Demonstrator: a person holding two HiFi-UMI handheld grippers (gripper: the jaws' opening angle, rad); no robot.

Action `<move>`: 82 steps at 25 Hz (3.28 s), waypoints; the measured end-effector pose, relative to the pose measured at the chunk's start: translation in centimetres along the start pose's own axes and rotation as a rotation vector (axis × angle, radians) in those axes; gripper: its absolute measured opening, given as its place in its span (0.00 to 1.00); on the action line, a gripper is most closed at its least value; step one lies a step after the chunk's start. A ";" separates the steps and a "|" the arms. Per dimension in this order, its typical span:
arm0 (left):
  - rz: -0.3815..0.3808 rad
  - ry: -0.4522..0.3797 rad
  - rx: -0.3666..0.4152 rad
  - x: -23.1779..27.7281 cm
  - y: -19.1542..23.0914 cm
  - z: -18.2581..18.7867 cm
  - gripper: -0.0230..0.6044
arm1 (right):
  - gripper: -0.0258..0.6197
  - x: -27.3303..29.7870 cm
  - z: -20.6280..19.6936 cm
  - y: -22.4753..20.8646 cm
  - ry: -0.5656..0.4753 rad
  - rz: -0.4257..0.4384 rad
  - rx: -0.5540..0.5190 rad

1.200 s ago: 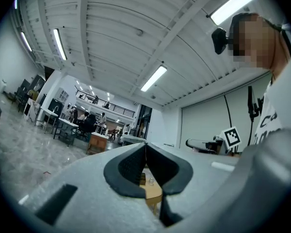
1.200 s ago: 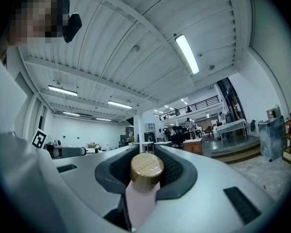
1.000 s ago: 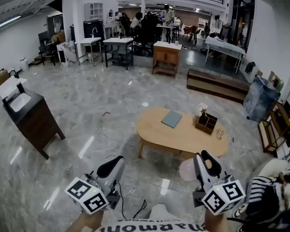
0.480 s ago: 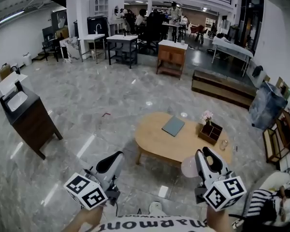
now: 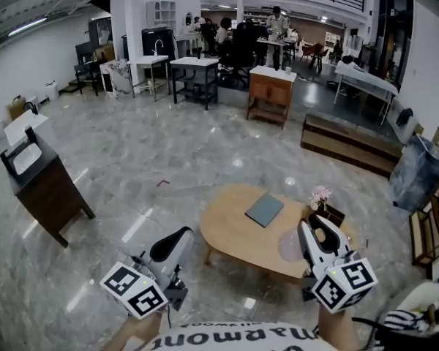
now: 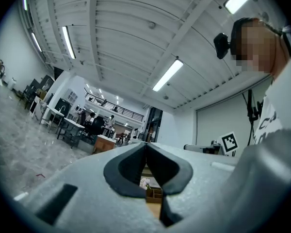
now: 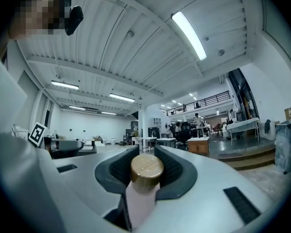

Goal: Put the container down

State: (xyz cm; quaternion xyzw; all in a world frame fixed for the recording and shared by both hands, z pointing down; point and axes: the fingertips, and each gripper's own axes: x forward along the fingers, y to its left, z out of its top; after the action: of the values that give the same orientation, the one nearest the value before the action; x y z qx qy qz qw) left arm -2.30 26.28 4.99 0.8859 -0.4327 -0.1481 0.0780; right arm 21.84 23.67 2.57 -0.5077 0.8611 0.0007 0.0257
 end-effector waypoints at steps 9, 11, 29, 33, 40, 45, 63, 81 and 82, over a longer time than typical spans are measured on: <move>0.037 0.033 -0.050 4.7 2.2 -2.8 0.06 | 0.20 3.3 -2.4 -4.5 0.058 0.010 0.012; 0.045 0.043 -0.059 5.7 2.6 -3.0 0.06 | 0.20 3.5 -2.5 -5.2 0.071 0.011 0.016; -0.069 0.068 -0.039 17.6 10.7 -1.6 0.06 | 0.20 12.8 -2.5 -10.9 0.059 -0.109 0.049; -0.106 0.083 -0.026 20.6 14.6 -0.1 0.06 | 0.20 17.8 -1.8 -11.5 0.042 -0.139 0.053; -0.155 0.085 0.013 26.2 23.5 3.0 0.06 | 0.20 27.6 -1.3 -11.9 -0.003 -0.183 0.064; -0.196 0.107 0.021 29.4 28.8 3.6 0.06 | 0.20 33.5 -2.5 -11.9 0.002 -0.194 0.078; -0.330 0.280 -0.048 35.5 36.9 -3.1 0.06 | 0.19 44.6 -11.5 -11.4 0.153 -0.263 0.210; -0.325 0.508 -0.143 35.2 37.7 -20.8 0.06 | 0.19 45.9 -29.0 -12.7 0.397 -0.241 0.331; -0.311 0.518 -0.159 35.1 38.1 -22.0 0.06 | 0.19 46.1 -30.1 -12.7 0.407 -0.233 0.330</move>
State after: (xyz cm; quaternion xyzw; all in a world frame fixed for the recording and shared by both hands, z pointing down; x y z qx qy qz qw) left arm -2.96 -24.53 29.02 0.9409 -0.2447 0.0391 0.2309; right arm 9.40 -23.64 30.87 -0.5818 0.7730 -0.2443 -0.0657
